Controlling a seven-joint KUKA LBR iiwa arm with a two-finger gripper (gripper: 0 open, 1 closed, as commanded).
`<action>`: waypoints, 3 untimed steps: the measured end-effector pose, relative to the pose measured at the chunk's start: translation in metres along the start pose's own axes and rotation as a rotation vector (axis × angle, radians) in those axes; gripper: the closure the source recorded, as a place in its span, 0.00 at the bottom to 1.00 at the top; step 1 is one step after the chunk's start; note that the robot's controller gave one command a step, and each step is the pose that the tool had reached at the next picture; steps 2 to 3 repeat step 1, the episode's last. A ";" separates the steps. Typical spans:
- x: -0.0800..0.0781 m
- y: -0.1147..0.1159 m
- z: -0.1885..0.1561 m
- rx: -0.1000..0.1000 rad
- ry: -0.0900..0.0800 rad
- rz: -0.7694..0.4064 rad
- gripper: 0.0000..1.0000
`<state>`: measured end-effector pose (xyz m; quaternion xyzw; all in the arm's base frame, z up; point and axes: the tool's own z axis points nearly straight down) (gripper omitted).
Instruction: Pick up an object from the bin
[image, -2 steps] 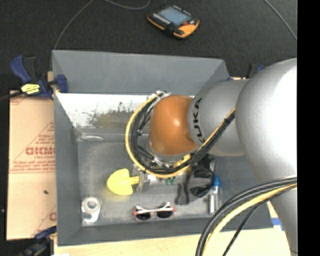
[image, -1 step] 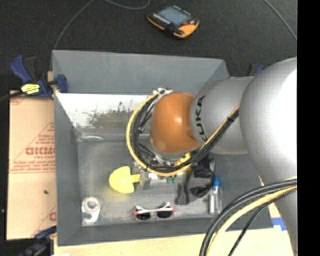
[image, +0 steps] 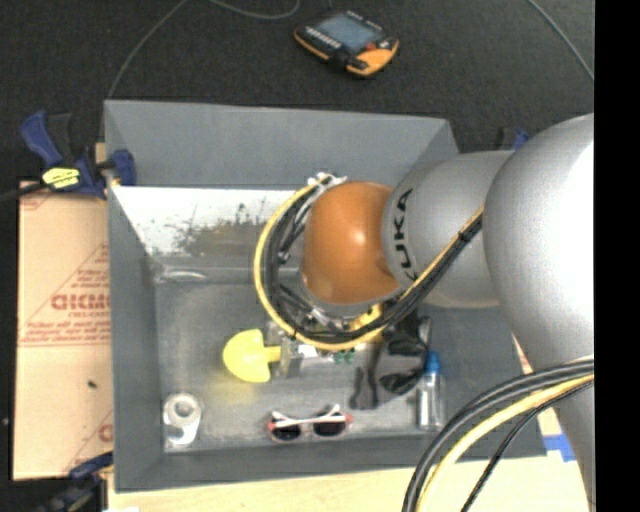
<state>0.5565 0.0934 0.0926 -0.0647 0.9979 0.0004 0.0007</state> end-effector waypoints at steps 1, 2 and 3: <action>0.001 0.000 -0.005 0.000 0.004 0.001 1.00; 0.001 0.000 -0.005 0.000 0.004 0.001 1.00; 0.001 0.000 -0.005 0.000 0.004 0.001 1.00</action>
Offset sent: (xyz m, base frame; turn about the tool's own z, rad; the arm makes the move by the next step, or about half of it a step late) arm 0.0000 -0.0001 0.0349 0.0005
